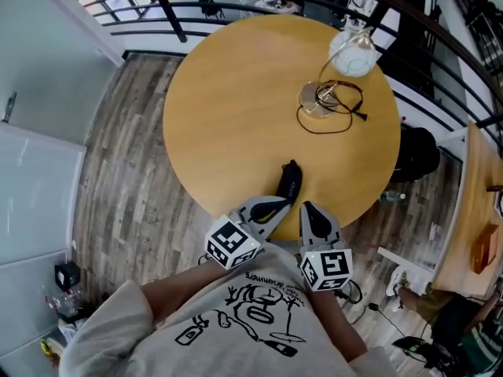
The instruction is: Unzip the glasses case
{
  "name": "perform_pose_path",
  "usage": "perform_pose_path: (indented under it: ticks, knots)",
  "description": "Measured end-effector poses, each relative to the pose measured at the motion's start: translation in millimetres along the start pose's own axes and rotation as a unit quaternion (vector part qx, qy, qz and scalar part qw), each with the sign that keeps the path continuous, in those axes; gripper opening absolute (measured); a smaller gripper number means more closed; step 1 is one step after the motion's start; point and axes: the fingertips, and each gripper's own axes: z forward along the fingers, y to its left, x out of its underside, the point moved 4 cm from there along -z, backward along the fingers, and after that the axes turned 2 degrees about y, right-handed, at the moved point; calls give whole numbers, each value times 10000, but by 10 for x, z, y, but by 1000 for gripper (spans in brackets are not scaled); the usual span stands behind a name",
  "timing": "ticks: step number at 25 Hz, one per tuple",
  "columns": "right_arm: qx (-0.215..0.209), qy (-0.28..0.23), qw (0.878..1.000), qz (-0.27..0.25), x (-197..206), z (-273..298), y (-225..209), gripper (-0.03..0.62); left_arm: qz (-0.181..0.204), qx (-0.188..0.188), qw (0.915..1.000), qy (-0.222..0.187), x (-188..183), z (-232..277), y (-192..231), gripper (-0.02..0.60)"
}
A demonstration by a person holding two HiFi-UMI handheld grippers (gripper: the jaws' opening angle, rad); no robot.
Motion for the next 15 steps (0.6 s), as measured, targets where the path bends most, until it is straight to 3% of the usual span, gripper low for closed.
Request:
perform_pose_path:
  ticks: [10,15]
  knots:
    - [-282,1,9994,-181,-160,-67,-206,25,-53,-336,9994,-109,-154,133,-60,8]
    - [-665,682,9954,-76,99,68,-335,25,-101,-368,9992,118,-41,309,-28,7]
